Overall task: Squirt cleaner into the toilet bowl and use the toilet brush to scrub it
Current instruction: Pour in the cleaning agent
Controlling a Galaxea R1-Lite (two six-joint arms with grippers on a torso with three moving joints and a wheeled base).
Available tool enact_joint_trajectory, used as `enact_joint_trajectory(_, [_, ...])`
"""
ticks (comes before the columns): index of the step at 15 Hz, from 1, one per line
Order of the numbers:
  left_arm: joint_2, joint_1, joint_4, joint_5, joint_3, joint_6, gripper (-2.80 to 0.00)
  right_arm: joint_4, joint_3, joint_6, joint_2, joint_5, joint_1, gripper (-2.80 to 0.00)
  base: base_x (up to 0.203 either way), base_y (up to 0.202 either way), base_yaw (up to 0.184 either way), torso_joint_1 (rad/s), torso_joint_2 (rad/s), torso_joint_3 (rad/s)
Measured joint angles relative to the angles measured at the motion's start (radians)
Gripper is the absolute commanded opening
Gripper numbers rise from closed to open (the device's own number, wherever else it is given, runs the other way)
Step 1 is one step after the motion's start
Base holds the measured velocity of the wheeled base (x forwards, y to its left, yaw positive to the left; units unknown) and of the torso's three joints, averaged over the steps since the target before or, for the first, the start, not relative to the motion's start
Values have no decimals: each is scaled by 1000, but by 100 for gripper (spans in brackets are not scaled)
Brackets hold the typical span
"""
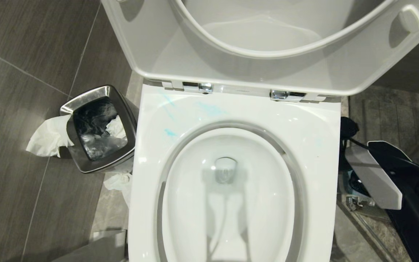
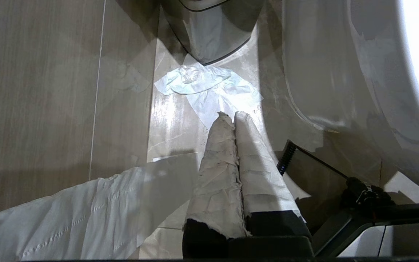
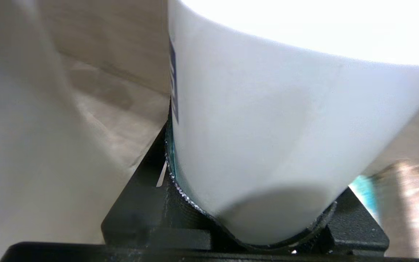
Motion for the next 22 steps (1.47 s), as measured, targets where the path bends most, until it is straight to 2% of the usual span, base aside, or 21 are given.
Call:
enact_joint_trajectory(4, [0, 0, 0, 0, 0, 0, -280, -3, 92, 3, -119, -3, -37, -280, 0, 0, 0, 0, 0, 0])
enact_joint_trajectory(10, [0, 0, 0, 0, 0, 0, -280, 30, 398, 30, -440, -23, -77, -280, 0, 0, 0, 0, 0, 0])
enact_joint_trajectory(16, [0, 0, 0, 0, 0, 0, -280, 180, 753, 63, -875, -31, -120, -280, 0, 0, 0, 0, 0, 0])
enact_joint_trajectory(22, [0, 0, 0, 0, 0, 1, -280, 409, 962, 88, -1236, -35, -151, -280, 0, 0, 0, 0, 0, 0])
